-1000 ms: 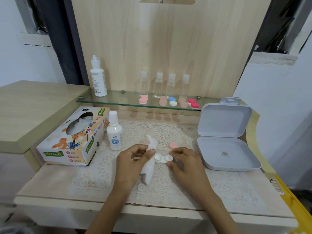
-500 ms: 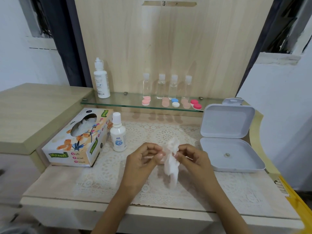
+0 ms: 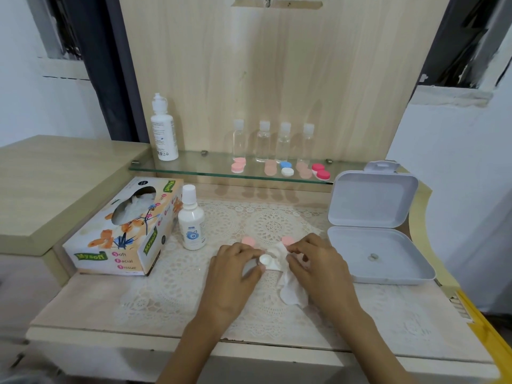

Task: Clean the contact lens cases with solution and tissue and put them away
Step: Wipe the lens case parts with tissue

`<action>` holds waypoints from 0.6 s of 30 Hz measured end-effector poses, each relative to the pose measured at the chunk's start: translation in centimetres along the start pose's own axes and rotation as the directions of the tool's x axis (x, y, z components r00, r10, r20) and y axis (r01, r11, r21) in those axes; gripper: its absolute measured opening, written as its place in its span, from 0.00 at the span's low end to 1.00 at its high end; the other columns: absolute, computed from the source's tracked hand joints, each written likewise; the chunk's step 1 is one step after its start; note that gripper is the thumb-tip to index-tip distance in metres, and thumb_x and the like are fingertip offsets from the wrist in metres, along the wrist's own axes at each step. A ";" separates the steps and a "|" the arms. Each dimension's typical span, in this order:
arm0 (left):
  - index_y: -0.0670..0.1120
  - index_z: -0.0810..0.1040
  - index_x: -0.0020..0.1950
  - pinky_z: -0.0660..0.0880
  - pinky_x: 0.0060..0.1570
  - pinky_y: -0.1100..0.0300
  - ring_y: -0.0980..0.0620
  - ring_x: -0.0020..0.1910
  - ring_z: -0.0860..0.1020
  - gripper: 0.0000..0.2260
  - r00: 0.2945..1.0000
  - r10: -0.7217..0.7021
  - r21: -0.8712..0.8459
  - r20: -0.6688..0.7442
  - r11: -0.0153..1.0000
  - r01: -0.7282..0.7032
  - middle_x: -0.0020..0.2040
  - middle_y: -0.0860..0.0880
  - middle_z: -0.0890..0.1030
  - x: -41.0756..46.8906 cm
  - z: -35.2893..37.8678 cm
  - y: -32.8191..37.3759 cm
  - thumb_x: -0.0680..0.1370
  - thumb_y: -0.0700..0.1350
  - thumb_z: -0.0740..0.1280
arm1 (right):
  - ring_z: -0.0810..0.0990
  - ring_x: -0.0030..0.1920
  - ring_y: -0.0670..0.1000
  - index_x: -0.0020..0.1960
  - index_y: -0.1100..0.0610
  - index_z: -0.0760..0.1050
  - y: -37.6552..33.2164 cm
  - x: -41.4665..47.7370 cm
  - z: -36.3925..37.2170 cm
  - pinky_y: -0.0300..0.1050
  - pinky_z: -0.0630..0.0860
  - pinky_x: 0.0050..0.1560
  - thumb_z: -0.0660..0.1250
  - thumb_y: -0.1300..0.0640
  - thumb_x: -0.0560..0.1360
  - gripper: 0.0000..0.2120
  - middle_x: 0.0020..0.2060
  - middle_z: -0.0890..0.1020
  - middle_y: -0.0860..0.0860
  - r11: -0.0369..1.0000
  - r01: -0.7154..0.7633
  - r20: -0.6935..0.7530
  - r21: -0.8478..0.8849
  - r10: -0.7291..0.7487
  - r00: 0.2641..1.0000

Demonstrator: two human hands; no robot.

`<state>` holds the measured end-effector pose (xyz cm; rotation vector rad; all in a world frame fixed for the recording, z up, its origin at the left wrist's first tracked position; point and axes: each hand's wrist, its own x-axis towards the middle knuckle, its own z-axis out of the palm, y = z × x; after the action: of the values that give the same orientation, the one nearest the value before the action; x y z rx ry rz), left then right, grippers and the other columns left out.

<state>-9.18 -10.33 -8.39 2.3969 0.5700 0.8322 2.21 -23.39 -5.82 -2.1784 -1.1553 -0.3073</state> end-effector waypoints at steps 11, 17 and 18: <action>0.54 0.79 0.55 0.67 0.58 0.57 0.57 0.55 0.70 0.09 1.000 -0.011 0.044 -0.008 0.999 0.011 0.53 0.59 0.76 -0.1 0.3 -0.1 0.75 0.49 0.67 | 0.78 0.36 0.49 0.41 0.58 0.83 -0.1 0.0 0.0 0.39 0.73 0.32 0.64 0.53 0.71 0.12 0.40 0.77 0.49 0.988 0.157 0.145 0.002 -0.155 0.977; 0.58 0.77 0.60 0.59 0.53 0.64 0.59 0.55 0.67 0.14 1.000 -0.002 0.100 0.019 0.995 0.000 0.53 0.61 0.73 -0.1 0.2 0.1 0.75 0.57 0.65 | 0.77 0.41 0.51 0.46 0.59 0.82 0.3 0.7 0.6 0.31 0.63 0.34 0.69 0.59 0.74 0.05 0.45 0.75 0.50 0.995 0.101 0.172 0.021 -0.103 0.980; 0.58 0.77 0.60 0.57 0.52 0.65 0.60 0.56 0.66 0.13 1.000 -0.005 0.109 0.027 0.994 0.002 0.53 0.61 0.72 -0.1 0.2 0.2 0.76 0.56 0.65 | 0.76 0.41 0.50 0.46 0.59 0.82 0.3 0.8 0.6 0.32 0.64 0.35 0.69 0.60 0.74 0.04 0.44 0.75 0.49 0.995 0.094 0.168 0.029 -0.097 0.981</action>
<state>-9.05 -10.61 -8.42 2.5011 0.6231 0.7849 2.85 -22.57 -6.04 -2.1677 -1.3532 -0.1516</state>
